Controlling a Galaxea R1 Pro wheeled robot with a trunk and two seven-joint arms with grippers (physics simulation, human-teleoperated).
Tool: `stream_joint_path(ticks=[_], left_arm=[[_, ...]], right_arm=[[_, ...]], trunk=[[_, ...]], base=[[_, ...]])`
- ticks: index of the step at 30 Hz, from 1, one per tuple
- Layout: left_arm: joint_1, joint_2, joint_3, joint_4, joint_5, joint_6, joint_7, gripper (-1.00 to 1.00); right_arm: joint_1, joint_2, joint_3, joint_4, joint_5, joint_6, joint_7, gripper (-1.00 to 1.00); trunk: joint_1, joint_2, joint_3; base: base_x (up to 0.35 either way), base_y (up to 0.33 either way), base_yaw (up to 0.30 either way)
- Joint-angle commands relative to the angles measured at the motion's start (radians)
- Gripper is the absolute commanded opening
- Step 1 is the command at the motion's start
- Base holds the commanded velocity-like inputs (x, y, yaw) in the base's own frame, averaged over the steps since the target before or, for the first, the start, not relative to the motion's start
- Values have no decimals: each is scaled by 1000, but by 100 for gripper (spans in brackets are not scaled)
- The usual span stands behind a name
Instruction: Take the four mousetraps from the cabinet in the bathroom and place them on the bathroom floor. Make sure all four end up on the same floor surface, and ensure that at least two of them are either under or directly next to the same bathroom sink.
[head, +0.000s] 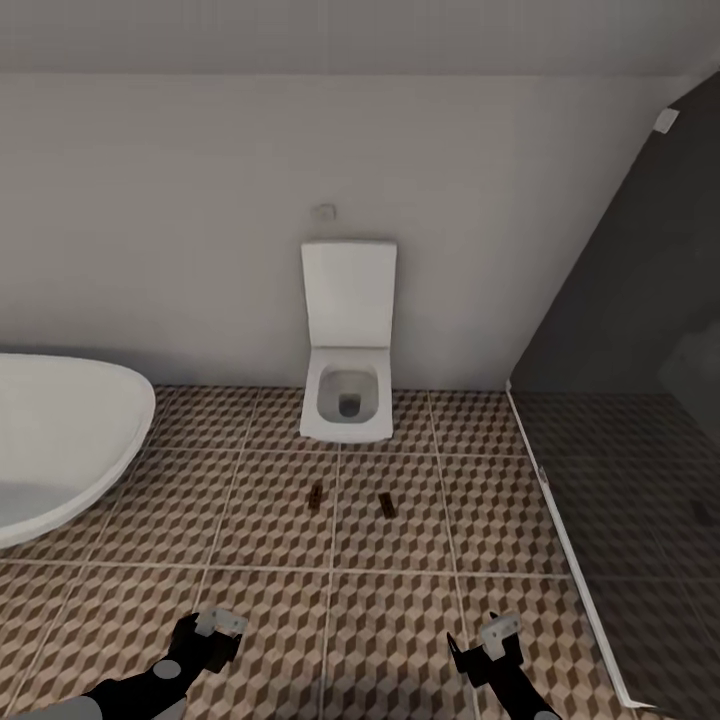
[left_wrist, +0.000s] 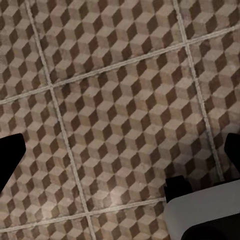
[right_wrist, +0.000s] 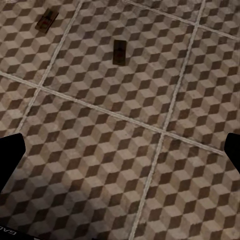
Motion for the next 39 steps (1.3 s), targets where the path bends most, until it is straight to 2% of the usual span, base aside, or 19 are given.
stream_joint_path(ticks=[1, 39], left_arm=[[-1, 1, -9, -3, 7, -4, 8, 100], [-1, 1, -9, -3, 7, -4, 8, 100]], right_arm=[[-1, 0, 1, 1, 3, -3, 0, 100], [-1, 0, 1, 1, 3, -3, 0, 100]], trunk=[[1, -2, 0], [1, -2, 60]], base=[[0, 0, 0], [0, 0, 0]])
